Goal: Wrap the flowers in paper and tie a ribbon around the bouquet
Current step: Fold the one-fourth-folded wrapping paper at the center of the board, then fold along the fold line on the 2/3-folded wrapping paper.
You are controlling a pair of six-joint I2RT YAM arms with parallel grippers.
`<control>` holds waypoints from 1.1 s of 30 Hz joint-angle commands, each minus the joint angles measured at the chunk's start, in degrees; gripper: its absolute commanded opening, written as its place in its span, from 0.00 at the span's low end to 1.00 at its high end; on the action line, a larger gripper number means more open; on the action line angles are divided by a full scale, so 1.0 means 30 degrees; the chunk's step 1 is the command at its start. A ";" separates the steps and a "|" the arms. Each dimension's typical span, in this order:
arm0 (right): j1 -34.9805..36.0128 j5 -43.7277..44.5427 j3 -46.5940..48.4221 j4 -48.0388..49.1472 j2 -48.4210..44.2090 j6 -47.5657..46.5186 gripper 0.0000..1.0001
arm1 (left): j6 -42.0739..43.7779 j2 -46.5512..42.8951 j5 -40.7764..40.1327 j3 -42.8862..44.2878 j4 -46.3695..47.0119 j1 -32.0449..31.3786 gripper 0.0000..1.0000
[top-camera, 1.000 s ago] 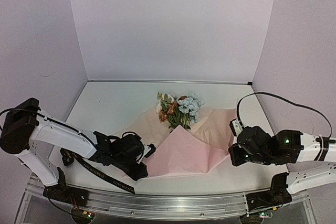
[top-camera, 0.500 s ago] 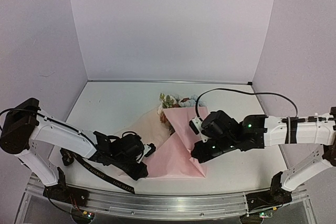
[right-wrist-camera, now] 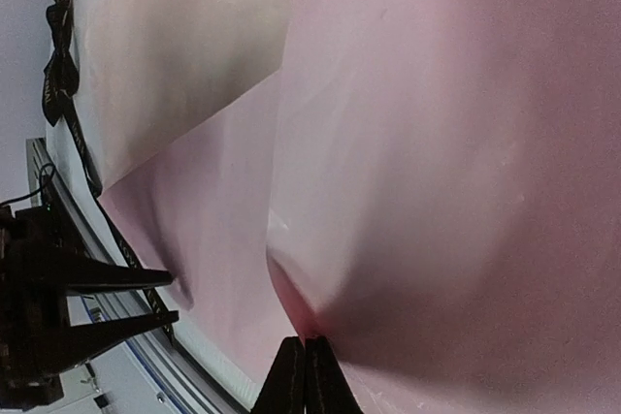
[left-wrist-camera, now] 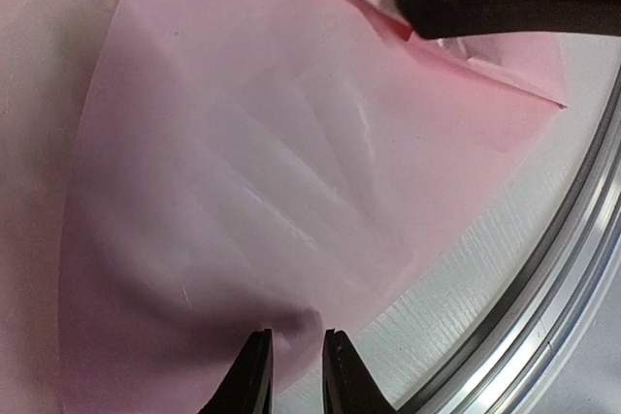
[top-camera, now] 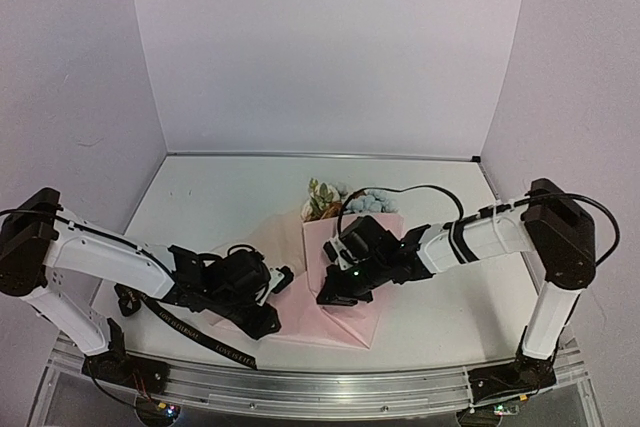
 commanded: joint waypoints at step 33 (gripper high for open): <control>0.0104 -0.4318 0.1091 0.3363 0.1314 0.1789 0.02 | -0.0636 0.3914 1.0754 0.5169 0.3394 0.9240 0.60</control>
